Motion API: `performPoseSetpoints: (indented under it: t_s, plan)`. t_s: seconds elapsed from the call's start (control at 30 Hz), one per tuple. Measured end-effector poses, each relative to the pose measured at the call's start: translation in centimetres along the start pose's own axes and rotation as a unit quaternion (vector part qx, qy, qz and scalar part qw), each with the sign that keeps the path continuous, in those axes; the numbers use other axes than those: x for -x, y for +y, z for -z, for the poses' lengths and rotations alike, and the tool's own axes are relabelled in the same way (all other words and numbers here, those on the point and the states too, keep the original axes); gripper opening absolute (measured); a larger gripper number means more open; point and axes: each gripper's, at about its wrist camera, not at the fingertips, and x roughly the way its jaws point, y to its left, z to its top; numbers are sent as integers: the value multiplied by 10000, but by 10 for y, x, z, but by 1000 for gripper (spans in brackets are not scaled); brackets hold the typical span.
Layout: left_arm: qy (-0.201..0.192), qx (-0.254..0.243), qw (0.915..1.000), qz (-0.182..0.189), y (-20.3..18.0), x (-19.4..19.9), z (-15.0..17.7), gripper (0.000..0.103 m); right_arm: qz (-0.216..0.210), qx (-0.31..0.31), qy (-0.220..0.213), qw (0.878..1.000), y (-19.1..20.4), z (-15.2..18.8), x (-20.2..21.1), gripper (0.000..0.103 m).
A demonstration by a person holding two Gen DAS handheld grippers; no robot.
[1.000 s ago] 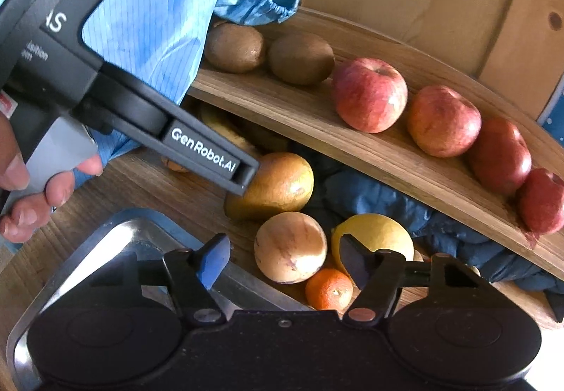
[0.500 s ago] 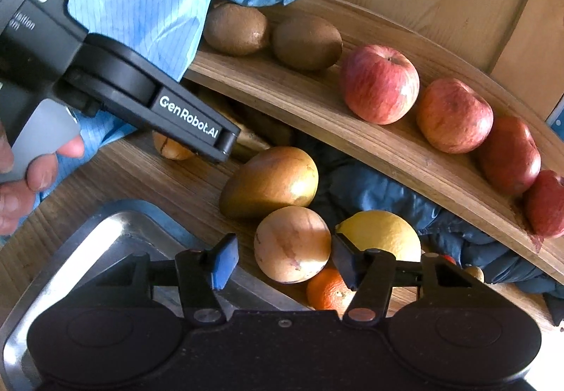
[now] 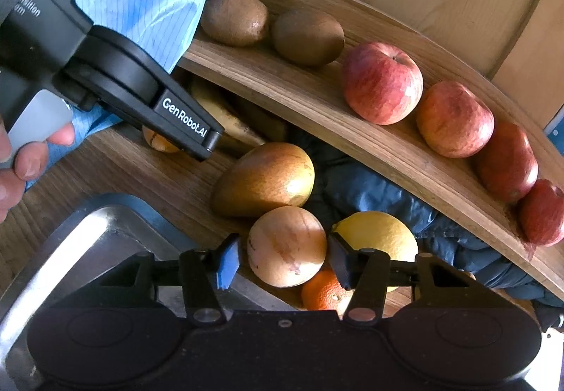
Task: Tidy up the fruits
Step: 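Close left gripper on speckled orange fruit while right gripper closes on pale round fruit, then carry both held fruits over the steel tray and open both grippers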
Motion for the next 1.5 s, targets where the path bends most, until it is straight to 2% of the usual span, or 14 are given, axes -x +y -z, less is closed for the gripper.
performPoseSetpoints:
  t_s: [0.2,0.53,0.97,1.5]
  plan:
    - [-14,48,10000,5,3,-15,-8,51,21,19,-36,10000,2,3,2,51]
    - [-17,22,10000,93,11,-12,-3,49,-137,8,-182,9997,-1,6,9,51]
    - [-146,-38,9998,164,13,-5,10,49,-345,-94,-420,9985,0,11,38,51]
    - [-264,-96,9993,241,11,6,26,49,-1171,-197,-401,9921,-3,41,77,51]
